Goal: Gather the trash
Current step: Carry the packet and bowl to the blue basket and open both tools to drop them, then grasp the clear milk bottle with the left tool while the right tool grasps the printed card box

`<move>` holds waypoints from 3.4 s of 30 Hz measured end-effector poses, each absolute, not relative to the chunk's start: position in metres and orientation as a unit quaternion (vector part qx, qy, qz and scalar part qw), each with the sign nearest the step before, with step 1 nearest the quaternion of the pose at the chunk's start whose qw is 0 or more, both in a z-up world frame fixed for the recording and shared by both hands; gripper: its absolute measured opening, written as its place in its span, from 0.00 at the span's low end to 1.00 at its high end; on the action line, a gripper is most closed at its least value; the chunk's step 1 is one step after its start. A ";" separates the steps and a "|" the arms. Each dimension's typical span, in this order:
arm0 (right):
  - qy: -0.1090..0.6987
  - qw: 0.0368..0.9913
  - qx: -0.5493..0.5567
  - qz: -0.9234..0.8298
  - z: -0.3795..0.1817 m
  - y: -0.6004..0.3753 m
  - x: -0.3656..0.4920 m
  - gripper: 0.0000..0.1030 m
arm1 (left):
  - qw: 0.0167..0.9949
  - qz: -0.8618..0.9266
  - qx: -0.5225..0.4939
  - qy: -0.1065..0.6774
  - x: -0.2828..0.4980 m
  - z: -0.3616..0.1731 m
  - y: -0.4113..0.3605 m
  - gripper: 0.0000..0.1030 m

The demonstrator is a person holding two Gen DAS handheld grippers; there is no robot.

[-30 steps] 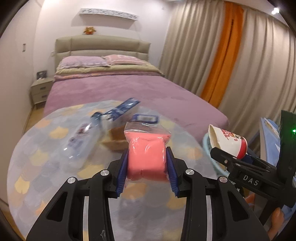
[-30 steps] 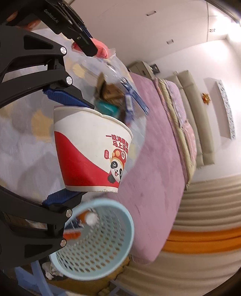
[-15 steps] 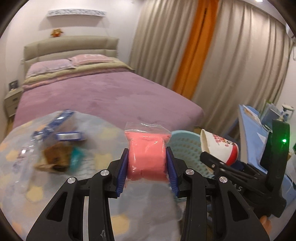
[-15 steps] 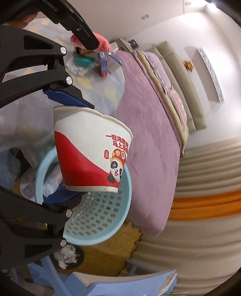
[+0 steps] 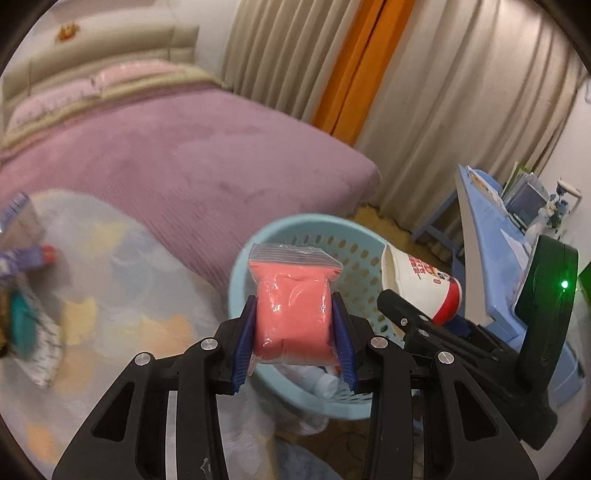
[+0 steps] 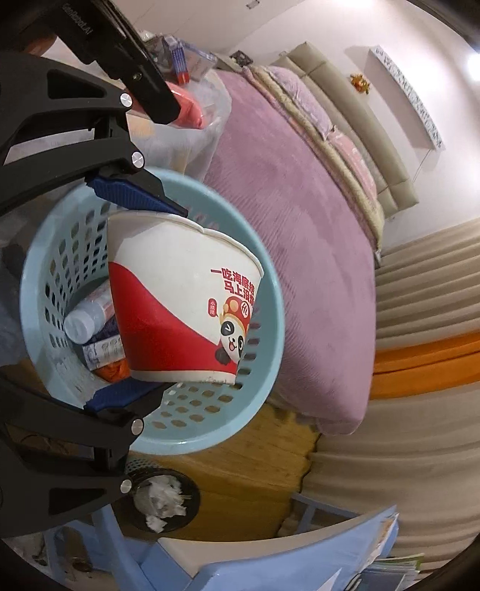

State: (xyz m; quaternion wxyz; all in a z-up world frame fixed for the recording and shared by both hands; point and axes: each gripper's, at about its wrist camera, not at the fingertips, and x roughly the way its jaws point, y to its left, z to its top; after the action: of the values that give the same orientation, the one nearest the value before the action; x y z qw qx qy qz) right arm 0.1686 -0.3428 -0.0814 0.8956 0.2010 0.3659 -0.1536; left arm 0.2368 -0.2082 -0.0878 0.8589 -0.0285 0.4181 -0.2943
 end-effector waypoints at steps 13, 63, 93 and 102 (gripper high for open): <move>0.375 0.887 0.224 -0.151 -0.095 -0.363 0.174 0.77 | 0.857 -0.304 -0.031 0.415 0.235 -0.094 -0.207 0.68; 0.386 0.912 0.066 0.127 -0.035 -0.056 0.272 0.72 | 0.917 0.001 -0.080 0.390 0.261 -0.098 0.134 0.79; 0.421 0.898 0.078 0.101 -0.077 -0.104 0.275 0.59 | 0.923 -0.022 -0.050 0.381 0.258 -0.116 0.121 0.62; 0.446 0.887 0.036 0.117 -0.104 -0.117 0.232 0.63 | 0.919 -0.026 -0.056 0.389 0.262 -0.118 0.123 0.62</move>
State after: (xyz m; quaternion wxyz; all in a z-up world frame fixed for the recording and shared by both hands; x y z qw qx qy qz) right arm 0.2318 -0.1167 -0.1041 0.8866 0.0364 0.4459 0.1170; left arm 0.2620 0.1230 -0.1181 0.9192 -0.0565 0.3888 -0.0264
